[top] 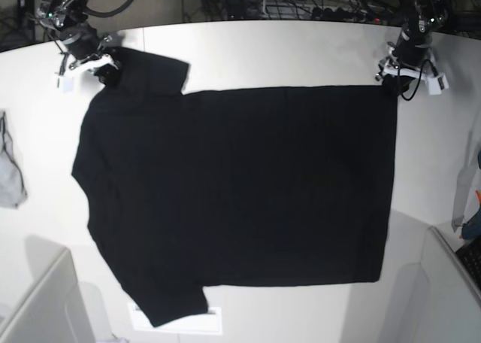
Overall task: Fold the T-shirt properly
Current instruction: 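Move both grippers to the shirt's shoulder corners and grasp them, then pull the grasped shoulder edge with both grippers to straighten the shirt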
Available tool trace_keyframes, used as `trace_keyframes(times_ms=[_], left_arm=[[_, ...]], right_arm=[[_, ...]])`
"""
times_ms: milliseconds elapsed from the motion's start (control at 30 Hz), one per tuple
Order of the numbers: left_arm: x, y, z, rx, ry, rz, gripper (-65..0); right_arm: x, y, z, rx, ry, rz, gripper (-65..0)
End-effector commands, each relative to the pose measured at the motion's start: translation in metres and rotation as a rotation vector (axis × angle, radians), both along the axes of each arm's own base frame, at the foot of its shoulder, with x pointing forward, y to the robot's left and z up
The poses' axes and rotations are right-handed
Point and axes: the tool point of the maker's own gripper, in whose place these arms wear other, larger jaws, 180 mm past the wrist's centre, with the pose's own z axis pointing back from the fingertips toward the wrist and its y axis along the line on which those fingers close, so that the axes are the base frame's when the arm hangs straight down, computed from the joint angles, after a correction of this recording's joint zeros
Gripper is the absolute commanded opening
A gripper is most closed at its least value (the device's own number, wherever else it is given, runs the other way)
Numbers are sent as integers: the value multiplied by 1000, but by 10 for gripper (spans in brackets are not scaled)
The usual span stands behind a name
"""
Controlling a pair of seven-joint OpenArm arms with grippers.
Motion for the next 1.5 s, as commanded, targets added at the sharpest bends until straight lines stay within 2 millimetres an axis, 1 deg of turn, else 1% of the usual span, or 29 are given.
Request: trace_keyframes(times_ms=[0, 67, 167, 233, 267, 333, 367, 467, 533, 567, 667, 800, 867, 967, 1067, 1100, 1200, 1267, 1400, 1467], left_arm=[[-6, -1, -4, -6, 28, -10, -457], [-2, -2, -6, -15, 24, -4, -457], [-3, -3, -13, -28, 37, 0, -459], [-3, -3, -13, -28, 38, 1, -469], [-2, -3, -12, -27, 35, 0, -500], [-4, -1, -12, -24, 38, 0, -637], [-4, 0, -12, -22, 38, 1, -650], [-5, 6, -9, -6, 38, -3, -650], [-6, 12, -5, 18, 41, -18, -650], [-11, 14, -4, 28, 51, -23, -650], [-20, 14, 8, 63, 51, -55, -650], [-40, 32, 35, 141, 44, -40, -650], [-52, 37, 47, 176, 50, -45, -650], [-62, 35, 59, 205, 61, -68, -650], [-67, 29, 68, 216, 59, -94, -650], [-66, 27, 72, 221, 53, -104, -650], [-61, 20, 82, 226, 27, -119, -650], [-59, 15, 81, 178, 26, -113, -650], [-45, 23, 93, 81, 0, -74, -650], [-37, 32, 101, 68, -8, -57, -650]], right_arm=[[-13, 1, -9, -21, 73, 32, -650], [-13, 1, -9, -21, 73, 32, -650], [-13, 0, -9, -23, 73, 33, -650], [-13, -1, -9, -25, 73, 31, -650], [-13, -2, -9, -26, 73, 29, -650], [-13, -2, -8, -27, 73, 30, -650], [-14, -2, -9, -27, 75, 31, -650], [-15, -3, -7, -32, 74, 36, -650], [-20, -2, -4, -41, 76, 40, -650], [-21, -2, -1, -48, 73, 44, -650], [-26, -3, 10, -78, 60, 60, -650], [-39, -4, 26, -123, 53, 88, -650], [-45, 1, 37, -126, 40, 98, -650], [-48, 12, 56, -99, -4, 102, -650], [-41, 22, 78, -74, -70, 112, -650], [-38, 25, 82, -63, -81, 123, -650], [-24, 31, 87, -36, -98, 147, -650], [-12, 36, 89, -26, -99, 180, -650], [15, 40, 96, -7, -111, 188, -650], [31, 41, 102, 14, -126, 168, -650]])
